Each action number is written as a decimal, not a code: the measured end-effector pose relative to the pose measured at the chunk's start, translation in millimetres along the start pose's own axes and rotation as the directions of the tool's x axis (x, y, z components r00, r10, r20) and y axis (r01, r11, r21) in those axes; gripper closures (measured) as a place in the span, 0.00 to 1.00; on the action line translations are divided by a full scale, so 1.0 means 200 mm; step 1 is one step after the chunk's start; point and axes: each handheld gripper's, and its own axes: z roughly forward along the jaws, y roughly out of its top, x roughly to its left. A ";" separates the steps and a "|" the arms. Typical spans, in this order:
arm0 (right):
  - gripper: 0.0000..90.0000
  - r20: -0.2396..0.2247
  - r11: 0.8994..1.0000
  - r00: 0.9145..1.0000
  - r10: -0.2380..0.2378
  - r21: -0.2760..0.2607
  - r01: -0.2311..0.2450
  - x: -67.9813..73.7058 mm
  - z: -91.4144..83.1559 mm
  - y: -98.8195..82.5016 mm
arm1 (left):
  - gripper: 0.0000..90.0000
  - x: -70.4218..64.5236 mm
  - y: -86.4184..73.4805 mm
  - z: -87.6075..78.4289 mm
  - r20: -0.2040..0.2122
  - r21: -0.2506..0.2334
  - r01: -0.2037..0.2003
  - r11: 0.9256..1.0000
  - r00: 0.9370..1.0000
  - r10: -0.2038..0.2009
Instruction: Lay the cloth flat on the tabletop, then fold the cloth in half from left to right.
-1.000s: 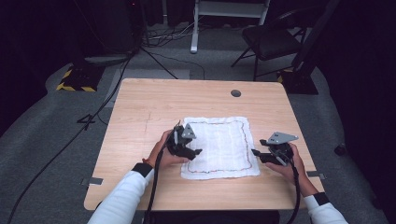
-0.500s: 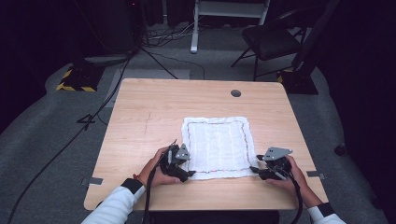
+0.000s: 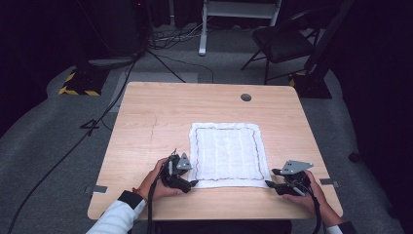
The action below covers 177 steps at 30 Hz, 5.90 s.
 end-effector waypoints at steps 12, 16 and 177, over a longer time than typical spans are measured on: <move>0.52 -0.003 1.000 1.000 0.017 0.008 -0.017 0.07 -0.06 -0.05 | 0.27 -0.02 -0.07 -0.06 0.009 0.018 0.029 0.999 1.000 -0.029; 0.48 0.029 1.000 0.999 -0.012 0.013 0.012 0.09 -0.10 -0.07 | 0.27 -0.05 -0.09 -0.08 0.009 0.031 0.019 0.999 1.000 -0.019; 0.97 0.000 0.977 0.998 -0.058 -0.208 0.056 0.23 -0.07 0.34 | 0.93 0.40 1.02 0.51 -0.068 -0.156 0.044 0.987 0.996 -0.055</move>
